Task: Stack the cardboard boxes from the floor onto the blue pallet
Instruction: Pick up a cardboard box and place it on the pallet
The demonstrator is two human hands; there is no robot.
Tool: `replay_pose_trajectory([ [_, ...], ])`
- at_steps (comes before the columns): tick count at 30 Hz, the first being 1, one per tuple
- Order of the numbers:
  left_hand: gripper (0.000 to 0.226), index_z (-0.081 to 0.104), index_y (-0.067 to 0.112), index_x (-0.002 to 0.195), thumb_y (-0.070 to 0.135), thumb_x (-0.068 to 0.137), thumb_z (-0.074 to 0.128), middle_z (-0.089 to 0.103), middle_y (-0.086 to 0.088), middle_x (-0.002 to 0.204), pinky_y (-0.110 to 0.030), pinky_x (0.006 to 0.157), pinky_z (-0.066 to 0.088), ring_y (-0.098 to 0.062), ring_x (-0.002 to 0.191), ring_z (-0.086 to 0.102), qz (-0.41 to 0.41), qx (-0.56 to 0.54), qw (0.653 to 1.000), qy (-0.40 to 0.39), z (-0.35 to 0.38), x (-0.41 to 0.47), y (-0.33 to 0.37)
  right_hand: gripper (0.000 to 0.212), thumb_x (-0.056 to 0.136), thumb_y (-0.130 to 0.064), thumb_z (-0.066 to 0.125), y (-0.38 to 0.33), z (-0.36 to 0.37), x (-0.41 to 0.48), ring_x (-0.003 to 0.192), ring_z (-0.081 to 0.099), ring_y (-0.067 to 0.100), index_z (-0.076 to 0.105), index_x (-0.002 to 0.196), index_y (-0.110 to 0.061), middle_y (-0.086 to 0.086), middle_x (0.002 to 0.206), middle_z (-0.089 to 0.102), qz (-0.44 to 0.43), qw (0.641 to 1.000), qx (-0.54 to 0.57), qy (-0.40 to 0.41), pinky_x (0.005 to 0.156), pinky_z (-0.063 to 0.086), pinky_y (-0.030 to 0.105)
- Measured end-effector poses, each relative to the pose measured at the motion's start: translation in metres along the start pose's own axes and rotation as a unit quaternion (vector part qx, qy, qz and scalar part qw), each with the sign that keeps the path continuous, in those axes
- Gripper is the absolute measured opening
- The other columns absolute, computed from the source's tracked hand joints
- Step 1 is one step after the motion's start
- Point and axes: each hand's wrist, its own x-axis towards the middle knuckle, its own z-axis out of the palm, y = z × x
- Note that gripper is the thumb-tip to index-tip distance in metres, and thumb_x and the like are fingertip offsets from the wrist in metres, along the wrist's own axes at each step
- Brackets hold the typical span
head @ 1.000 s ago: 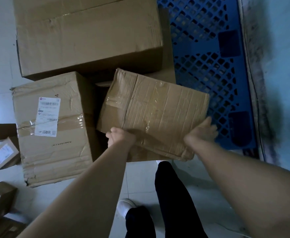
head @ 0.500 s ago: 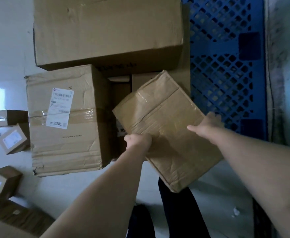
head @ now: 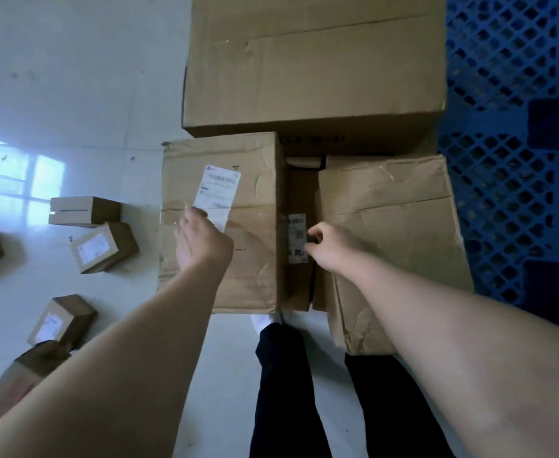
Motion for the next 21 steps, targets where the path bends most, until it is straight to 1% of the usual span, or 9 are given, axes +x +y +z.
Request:
replay_pose_trajectory([
  [2, 0.052, 0.038, 0.005, 0.130, 0.011, 0.083, 0.058, 0.040, -0.014, 0.139, -0.043, 0.103, 0.037, -0.034, 0.130, 0.035, -0.019, 0.028, 0.999, -0.004, -0.009, 0.030, -0.024, 0.052, 0.094, -0.037, 0.057, -0.027, 0.019, 0.004, 0.126, 0.050, 0.026, 0.044, 0.140, -0.019, 0.005, 0.142, 0.050, 0.015, 0.998, 0.056, -0.024, 0.103, 0.042, 0.037],
  [4, 0.062, 0.032, 0.005, 0.135, 0.019, 0.083, 0.062, 0.032, -0.013, 0.145, -0.046, 0.106, 0.036, -0.034, 0.135, 0.028, -0.040, 0.045, 0.998, -0.019, -0.011, 0.054, -0.045, 0.064, 0.095, -0.043, 0.053, -0.045, 0.036, 0.009, 0.133, 0.043, 0.028, 0.030, 0.149, -0.018, 0.006, 0.150, 0.040, 0.034, 0.997, 0.064, -0.028, 0.107, 0.039, 0.039],
  [6, 0.083, 0.023, 0.008, 0.144, 0.030, 0.079, 0.068, 0.023, -0.011, 0.153, -0.049, 0.111, 0.030, -0.034, 0.141, 0.021, -0.076, 0.034, 0.996, -0.039, -0.011, 0.072, -0.065, 0.071, 0.095, -0.047, 0.051, -0.053, 0.050, 0.013, 0.135, 0.041, 0.030, 0.020, 0.152, -0.018, 0.007, 0.153, 0.035, 0.059, 0.996, 0.064, -0.037, 0.106, 0.040, 0.041],
  [8, 0.101, 0.016, 0.008, 0.149, 0.041, 0.074, 0.075, 0.028, -0.013, 0.153, -0.048, 0.112, 0.029, -0.036, 0.140, 0.027, -0.119, -0.021, 0.989, -0.083, -0.012, 0.086, -0.083, 0.072, 0.093, -0.049, 0.053, -0.058, 0.064, 0.016, 0.129, 0.046, 0.030, 0.024, 0.150, -0.017, 0.008, 0.148, 0.041, 0.091, 0.990, 0.097, -0.037, 0.104, 0.043, 0.044],
  [10, 0.090, 0.029, 0.005, 0.141, 0.044, 0.076, 0.077, 0.048, -0.012, 0.135, -0.041, 0.099, 0.043, -0.035, 0.126, 0.047, -0.134, -0.100, 0.973, -0.156, -0.009, 0.091, -0.098, 0.070, 0.091, -0.048, 0.056, -0.061, 0.077, 0.018, 0.125, 0.049, 0.030, 0.028, 0.147, -0.016, 0.008, 0.144, 0.045, 0.116, 0.984, 0.132, -0.026, 0.102, 0.044, 0.044],
  [12, 0.070, 0.045, 0.006, 0.130, 0.043, 0.079, 0.076, 0.057, -0.006, 0.120, -0.036, 0.085, 0.049, -0.029, 0.112, 0.057, -0.133, -0.166, 0.950, -0.226, -0.005, 0.089, -0.106, 0.070, 0.091, -0.048, 0.057, -0.063, 0.083, 0.016, 0.124, 0.050, 0.030, 0.029, 0.146, -0.017, 0.007, 0.142, 0.046, 0.138, 0.979, 0.149, -0.012, 0.099, 0.046, 0.043],
  [14, 0.063, 0.048, 0.011, 0.125, 0.042, 0.079, 0.077, 0.057, -0.003, 0.115, -0.038, 0.090, 0.050, -0.027, 0.109, 0.057, -0.124, -0.198, 0.940, -0.248, 0.001, 0.085, -0.108, 0.069, 0.091, -0.047, 0.057, -0.063, 0.084, 0.013, 0.123, 0.051, 0.030, 0.028, 0.147, -0.019, 0.007, 0.142, 0.047, 0.158, 0.976, 0.148, 0.003, 0.099, 0.046, 0.045],
  [17, 0.064, 0.045, 0.013, 0.124, 0.043, 0.077, 0.078, 0.054, -0.003, 0.113, -0.041, 0.096, 0.049, -0.026, 0.111, 0.056, -0.109, -0.200, 0.937, -0.265, 0.005, 0.080, -0.104, 0.066, 0.094, -0.039, 0.057, -0.059, 0.078, 0.007, 0.124, 0.049, 0.032, 0.026, 0.148, -0.017, 0.008, 0.144, 0.044, 0.193, 0.972, 0.134, 0.014, 0.101, 0.044, 0.044],
  [21, 0.070, 0.042, 0.011, 0.129, 0.039, 0.076, 0.079, 0.055, -0.006, 0.124, -0.043, 0.098, 0.048, -0.027, 0.114, 0.055, -0.090, -0.193, 0.928, -0.307, 0.014, 0.072, -0.093, 0.063, 0.098, -0.028, 0.052, -0.055, 0.069, -0.002, 0.128, 0.045, 0.034, 0.021, 0.148, -0.006, 0.015, 0.145, 0.040, 0.247, 0.965, 0.086, 0.019, 0.096, 0.041, 0.038],
])
